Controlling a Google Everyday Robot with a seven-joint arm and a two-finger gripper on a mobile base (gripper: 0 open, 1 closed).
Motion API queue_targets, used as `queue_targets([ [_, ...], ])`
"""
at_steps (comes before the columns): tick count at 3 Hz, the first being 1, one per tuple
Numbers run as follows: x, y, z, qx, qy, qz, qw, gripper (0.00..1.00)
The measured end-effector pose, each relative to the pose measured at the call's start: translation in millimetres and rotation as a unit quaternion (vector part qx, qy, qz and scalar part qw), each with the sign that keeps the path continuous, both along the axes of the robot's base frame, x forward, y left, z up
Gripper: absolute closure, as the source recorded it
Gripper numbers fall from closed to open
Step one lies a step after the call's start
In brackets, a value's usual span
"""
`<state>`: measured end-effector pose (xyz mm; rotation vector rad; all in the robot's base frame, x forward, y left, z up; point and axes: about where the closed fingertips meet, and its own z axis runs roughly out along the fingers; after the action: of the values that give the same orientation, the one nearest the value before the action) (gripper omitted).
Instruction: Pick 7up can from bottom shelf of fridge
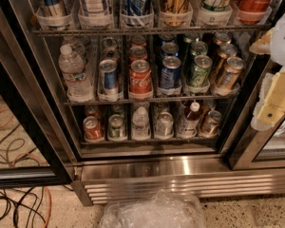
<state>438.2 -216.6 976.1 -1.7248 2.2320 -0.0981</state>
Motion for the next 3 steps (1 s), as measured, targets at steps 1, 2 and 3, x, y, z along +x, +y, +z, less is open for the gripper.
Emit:
queue_targets([
  [1,2,2,0,0.004,-0.003,-0.001,1.0000,0.00],
  [2,9,16,-18,0.047,-0.008,-0.021,0.9986,0.00],
  [3,8,49,-70,0.146,0.013,-0.055,0.9877,0.00],
])
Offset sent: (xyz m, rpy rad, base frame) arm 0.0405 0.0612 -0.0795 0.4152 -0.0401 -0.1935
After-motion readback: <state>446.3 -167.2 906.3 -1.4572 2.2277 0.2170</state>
